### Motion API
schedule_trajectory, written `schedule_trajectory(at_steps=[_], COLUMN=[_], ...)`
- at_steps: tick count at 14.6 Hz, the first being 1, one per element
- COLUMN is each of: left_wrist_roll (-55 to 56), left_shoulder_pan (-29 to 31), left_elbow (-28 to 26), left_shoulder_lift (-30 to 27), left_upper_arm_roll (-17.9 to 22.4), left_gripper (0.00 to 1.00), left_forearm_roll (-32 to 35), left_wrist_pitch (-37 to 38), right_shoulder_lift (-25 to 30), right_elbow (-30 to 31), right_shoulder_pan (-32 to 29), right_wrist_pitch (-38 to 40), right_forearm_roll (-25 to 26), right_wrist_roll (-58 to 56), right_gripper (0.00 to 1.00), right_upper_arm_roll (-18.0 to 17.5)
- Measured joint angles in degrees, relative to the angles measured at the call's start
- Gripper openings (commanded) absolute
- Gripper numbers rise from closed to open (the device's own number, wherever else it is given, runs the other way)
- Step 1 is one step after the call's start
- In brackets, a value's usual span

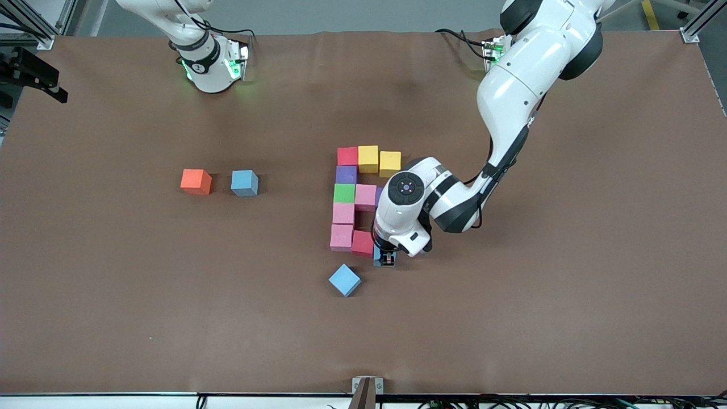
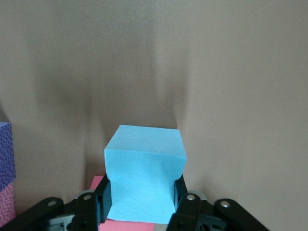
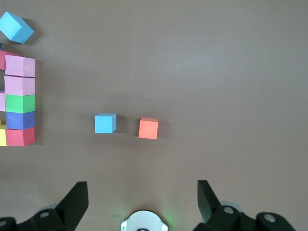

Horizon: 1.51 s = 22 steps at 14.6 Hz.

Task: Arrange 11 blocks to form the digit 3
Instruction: 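Lower the blue cube beside the purple cube and open the left gripper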

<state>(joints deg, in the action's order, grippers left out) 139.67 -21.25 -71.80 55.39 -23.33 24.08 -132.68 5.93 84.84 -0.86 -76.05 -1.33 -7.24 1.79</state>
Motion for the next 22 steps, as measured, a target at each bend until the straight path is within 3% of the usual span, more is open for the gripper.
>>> schedule_trajectory(at_steps=[16,17,18,19,22], left_wrist_roll=[0.0,0.0,0.0,0.0,0.0], left_shoulder_pan=[-0.2,-0.2,-0.2,-0.2,-0.2], left_elbow=[0.4,0.4,0.4,0.4,0.4], left_shoulder_lift=[0.0,0.0,0.0,0.0,0.0], left_upper_arm_roll=[-0.1,-0.1,-0.1,-0.1,-0.1], left_gripper=[0.34,0.36,0.51,0.55,0.49], left_forearm_roll=[-2.4,-2.4,-2.4,-2.4,-2.4], left_wrist_pitch=[1.2,1.2,1.3,1.3,1.5], right_shoulder_lift=[-0.1,-0.1,-0.1,-0.2,-0.2], right_elbow=[0.1,0.1,0.2,0.2,0.2], right_shoulder_pan=[0.0,0.0,0.0,0.0,0.0], right_wrist_pitch=[-3.6,-3.7,-3.8,-4.0,-4.1], right_forearm_roll=[1.3,1.4,1.4,1.5,1.5], right_wrist_roll=[0.0,0.0,0.0,0.0,0.0], right_gripper=[1.0,1.0,1.0,1.0,1.0], right_upper_arm_roll=[0.2,0.2,0.2,0.3,0.4])
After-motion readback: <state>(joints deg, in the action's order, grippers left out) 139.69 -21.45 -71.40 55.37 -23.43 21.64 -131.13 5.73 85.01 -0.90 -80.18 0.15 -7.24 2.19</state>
